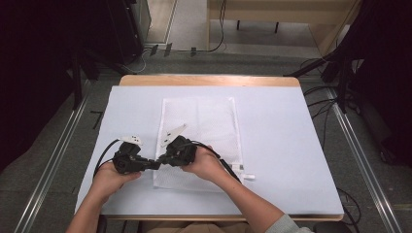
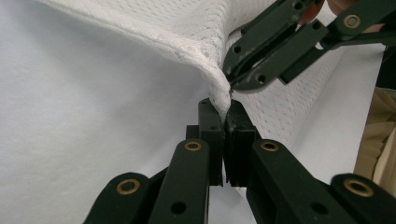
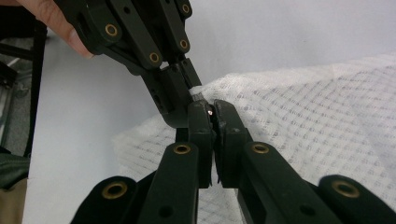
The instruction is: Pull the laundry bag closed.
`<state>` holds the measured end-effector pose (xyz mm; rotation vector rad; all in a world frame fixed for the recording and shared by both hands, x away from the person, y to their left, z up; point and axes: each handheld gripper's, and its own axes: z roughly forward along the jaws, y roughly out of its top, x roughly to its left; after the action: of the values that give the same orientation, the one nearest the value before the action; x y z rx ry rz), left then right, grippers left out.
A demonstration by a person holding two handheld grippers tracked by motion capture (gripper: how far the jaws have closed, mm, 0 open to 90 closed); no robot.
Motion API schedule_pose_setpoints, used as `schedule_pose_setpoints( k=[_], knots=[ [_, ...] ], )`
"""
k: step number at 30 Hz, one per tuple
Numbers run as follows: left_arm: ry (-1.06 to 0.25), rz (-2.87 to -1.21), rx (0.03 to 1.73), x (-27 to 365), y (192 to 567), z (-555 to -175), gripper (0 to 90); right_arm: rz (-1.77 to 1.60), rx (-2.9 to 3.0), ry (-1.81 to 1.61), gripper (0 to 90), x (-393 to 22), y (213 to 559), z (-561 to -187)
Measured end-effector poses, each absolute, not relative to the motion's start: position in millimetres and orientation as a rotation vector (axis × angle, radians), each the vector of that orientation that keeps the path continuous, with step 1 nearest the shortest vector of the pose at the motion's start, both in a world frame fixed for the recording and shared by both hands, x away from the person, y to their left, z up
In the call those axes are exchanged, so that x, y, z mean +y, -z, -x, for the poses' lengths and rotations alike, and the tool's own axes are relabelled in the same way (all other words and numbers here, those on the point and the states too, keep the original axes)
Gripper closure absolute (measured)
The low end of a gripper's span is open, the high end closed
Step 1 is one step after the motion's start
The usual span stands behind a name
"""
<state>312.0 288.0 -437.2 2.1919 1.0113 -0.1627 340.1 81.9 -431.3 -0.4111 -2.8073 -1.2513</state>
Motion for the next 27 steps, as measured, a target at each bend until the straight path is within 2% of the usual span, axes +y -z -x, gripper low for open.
schedule_pose_setpoints(
  k=[27],
  knots=[
    [0.14, -2.177, 0.998, 294, 435, -311, 88.8, 0.48, -2.811, 1.207, 88.6, 52, 438, -347]
  ],
)
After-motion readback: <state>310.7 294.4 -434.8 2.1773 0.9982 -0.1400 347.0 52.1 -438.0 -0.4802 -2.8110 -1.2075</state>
